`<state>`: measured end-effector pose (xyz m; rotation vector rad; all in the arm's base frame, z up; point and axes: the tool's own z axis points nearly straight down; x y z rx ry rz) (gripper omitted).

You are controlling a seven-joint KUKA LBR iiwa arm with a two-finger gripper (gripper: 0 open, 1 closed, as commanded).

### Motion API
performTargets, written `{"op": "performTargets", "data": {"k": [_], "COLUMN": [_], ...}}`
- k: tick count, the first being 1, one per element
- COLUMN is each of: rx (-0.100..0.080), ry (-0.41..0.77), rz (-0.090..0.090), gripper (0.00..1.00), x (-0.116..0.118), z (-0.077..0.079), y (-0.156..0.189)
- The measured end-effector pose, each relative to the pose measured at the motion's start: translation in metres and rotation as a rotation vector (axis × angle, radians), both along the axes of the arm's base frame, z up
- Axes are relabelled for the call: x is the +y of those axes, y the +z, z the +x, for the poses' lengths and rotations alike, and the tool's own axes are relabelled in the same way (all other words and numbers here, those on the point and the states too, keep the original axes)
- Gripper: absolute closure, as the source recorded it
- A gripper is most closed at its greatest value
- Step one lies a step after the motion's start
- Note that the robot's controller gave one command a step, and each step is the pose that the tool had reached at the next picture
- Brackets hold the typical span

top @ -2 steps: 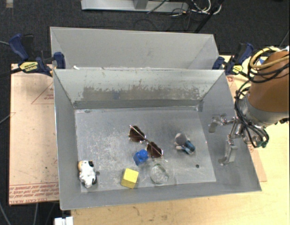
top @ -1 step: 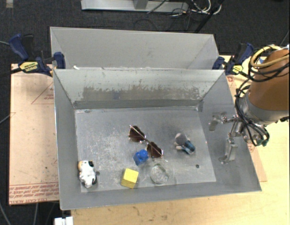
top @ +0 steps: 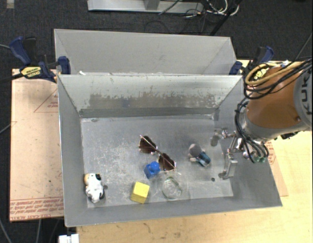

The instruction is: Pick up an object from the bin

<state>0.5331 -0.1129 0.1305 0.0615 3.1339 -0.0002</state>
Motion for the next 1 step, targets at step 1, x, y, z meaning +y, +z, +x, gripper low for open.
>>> {"op": "performTargets", "data": {"k": [1], "rx": [0.011], "ry": [-0.049], "rz": [0.003], "gripper": [0.00], "x": [0.0079], "z": [0.0007], "y": [-0.0294]}}
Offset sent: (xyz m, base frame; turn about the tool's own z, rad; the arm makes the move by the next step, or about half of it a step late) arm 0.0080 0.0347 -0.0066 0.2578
